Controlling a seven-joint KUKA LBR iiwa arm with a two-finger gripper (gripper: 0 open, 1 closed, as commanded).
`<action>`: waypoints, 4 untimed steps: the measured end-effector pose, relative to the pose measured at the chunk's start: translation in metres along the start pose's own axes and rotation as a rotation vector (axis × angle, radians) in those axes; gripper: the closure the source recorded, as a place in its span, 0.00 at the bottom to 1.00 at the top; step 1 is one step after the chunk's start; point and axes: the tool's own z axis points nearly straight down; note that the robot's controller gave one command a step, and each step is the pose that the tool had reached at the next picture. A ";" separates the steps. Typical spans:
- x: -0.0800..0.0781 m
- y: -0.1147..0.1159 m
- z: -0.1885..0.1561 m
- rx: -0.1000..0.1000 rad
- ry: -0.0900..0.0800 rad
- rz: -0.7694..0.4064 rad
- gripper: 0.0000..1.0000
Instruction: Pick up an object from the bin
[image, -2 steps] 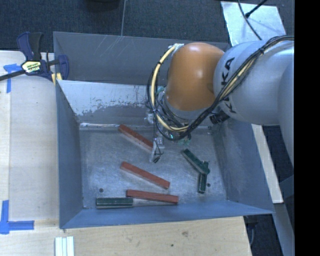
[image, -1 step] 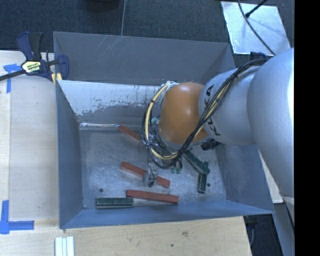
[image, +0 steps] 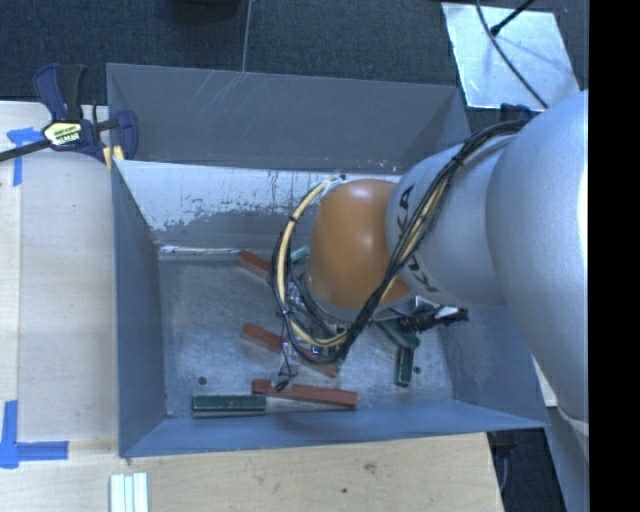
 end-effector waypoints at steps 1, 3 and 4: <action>-0.010 -0.012 0.000 0.001 -0.005 -0.036 0.00; -0.003 -0.016 0.029 0.001 0.002 0.154 0.00; -0.004 -0.016 0.028 0.000 -0.005 0.155 1.00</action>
Offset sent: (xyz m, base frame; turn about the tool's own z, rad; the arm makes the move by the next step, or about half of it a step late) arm 0.0065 -0.0124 -0.0005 -0.0364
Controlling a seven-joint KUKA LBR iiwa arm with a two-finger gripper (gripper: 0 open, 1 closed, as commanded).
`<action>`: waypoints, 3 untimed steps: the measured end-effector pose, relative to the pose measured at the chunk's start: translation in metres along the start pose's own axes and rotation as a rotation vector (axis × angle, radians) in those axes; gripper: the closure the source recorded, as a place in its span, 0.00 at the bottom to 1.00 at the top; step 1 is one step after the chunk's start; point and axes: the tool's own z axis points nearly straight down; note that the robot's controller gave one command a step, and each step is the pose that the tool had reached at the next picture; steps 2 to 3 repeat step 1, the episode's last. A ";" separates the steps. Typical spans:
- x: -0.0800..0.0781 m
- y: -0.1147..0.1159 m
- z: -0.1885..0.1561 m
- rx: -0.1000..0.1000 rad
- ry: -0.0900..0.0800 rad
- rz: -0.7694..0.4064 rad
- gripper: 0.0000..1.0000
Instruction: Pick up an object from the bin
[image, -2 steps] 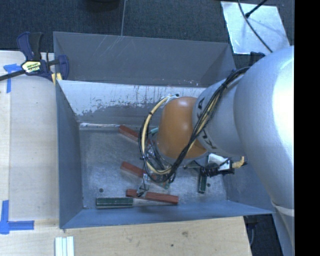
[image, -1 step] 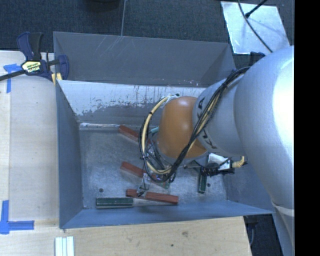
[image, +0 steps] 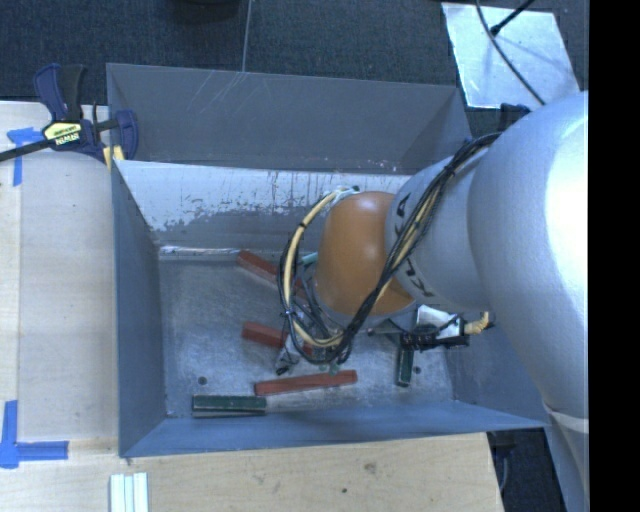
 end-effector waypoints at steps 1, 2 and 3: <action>-0.001 0.000 -0.016 0.000 0.001 0.001 1.00; -0.001 0.000 -0.016 0.000 0.001 0.001 1.00; -0.001 0.000 -0.016 0.000 0.001 0.001 1.00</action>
Offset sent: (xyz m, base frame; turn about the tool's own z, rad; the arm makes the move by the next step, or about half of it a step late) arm 0.0000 0.0000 0.0154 0.0000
